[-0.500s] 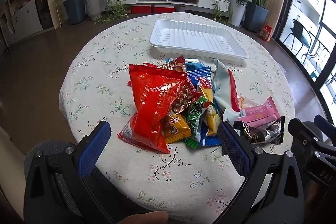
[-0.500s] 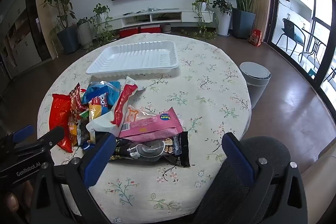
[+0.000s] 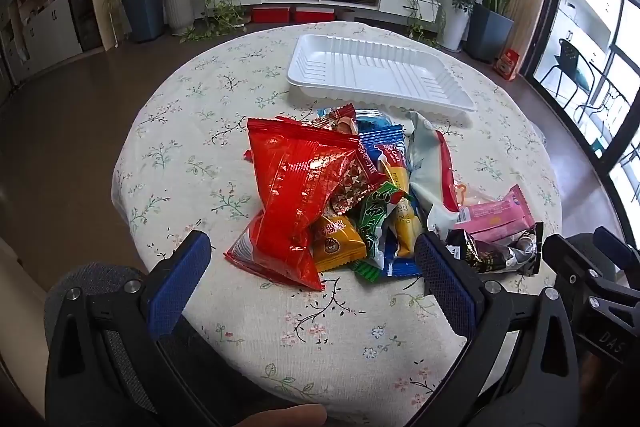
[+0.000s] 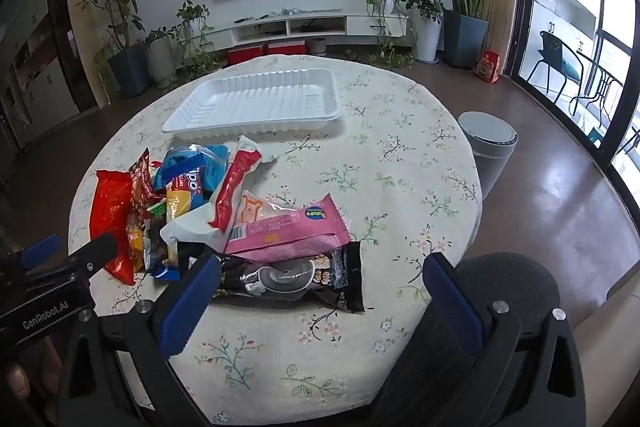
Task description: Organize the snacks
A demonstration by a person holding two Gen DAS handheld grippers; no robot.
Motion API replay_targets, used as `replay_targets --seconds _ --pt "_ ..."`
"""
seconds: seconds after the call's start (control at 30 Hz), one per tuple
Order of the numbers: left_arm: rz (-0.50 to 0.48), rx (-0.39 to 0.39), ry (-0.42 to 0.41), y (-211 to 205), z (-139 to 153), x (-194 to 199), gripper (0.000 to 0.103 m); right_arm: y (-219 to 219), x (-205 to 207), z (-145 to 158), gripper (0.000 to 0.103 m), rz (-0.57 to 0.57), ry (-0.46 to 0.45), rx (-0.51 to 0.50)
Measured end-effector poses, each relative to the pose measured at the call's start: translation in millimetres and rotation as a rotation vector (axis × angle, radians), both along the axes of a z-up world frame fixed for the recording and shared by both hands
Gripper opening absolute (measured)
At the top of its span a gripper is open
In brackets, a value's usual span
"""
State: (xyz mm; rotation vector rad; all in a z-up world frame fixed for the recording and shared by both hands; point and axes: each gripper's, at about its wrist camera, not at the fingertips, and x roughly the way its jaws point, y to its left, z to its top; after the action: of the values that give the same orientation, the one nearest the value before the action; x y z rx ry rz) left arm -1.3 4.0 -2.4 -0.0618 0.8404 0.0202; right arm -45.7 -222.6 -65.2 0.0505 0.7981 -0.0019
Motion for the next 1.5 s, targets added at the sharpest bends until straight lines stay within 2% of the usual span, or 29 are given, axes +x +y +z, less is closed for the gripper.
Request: replay_targets --seconds 0.47,1.5 --pt "0.005 -0.003 0.002 -0.1 -0.5 1.9 0.103 -0.4 1.2 -0.9 0.103 0.005 0.030 -0.006" --pt "0.006 -0.004 0.003 -0.1 -1.3 2.2 0.103 -0.5 2.5 -3.3 0.103 0.005 0.033 -0.007"
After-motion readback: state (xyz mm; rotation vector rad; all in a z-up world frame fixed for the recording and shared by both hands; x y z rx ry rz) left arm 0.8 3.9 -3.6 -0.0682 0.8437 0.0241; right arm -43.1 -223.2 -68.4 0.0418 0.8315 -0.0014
